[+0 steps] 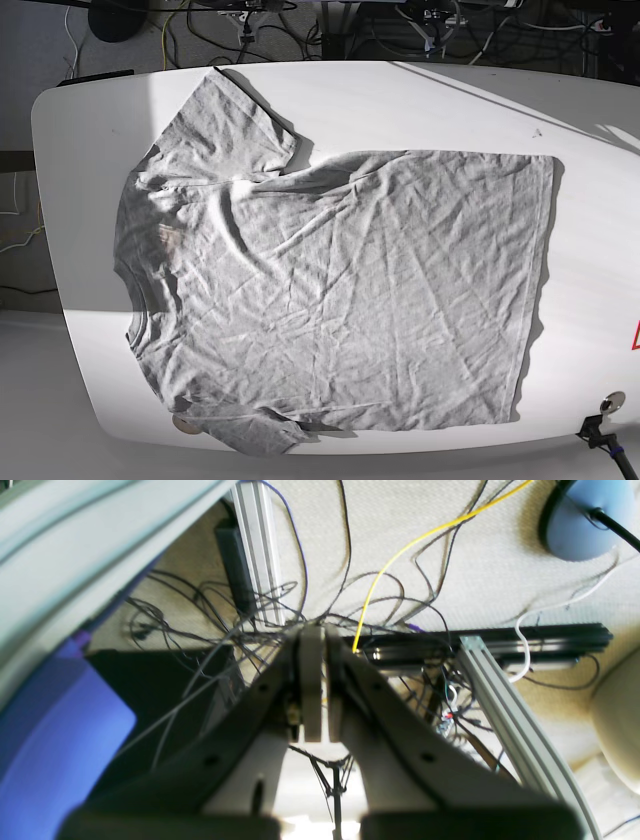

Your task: Fold the T-shirt properly

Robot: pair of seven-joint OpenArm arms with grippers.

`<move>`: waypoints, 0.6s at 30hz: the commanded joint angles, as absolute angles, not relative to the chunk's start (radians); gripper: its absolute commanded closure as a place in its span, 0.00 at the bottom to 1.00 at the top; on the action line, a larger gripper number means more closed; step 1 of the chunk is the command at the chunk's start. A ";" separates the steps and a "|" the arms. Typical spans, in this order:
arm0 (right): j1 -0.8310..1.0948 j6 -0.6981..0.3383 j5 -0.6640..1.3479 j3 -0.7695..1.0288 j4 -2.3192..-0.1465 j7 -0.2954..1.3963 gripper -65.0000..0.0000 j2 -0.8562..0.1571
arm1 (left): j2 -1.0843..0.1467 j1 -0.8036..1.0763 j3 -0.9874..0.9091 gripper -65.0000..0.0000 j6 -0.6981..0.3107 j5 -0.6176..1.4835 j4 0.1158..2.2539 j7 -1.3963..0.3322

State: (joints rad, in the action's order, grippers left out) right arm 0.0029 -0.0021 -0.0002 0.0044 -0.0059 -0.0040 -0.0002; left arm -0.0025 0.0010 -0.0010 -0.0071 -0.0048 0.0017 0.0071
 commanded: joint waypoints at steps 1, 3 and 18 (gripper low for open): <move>0.001 -0.027 -0.001 0.010 -0.006 -0.013 0.99 -0.003 | -0.006 0.004 0.002 0.99 -0.011 0.002 0.022 0.004; 0.004 -0.033 -0.002 0.011 -0.009 -0.014 0.99 -0.006 | -0.007 0.006 0.000 0.99 -0.012 0.004 0.025 0.005; 0.034 -0.048 -0.001 0.009 -0.020 -0.023 0.99 -0.008 | -0.014 0.010 0.000 0.98 -0.013 0.008 0.022 0.006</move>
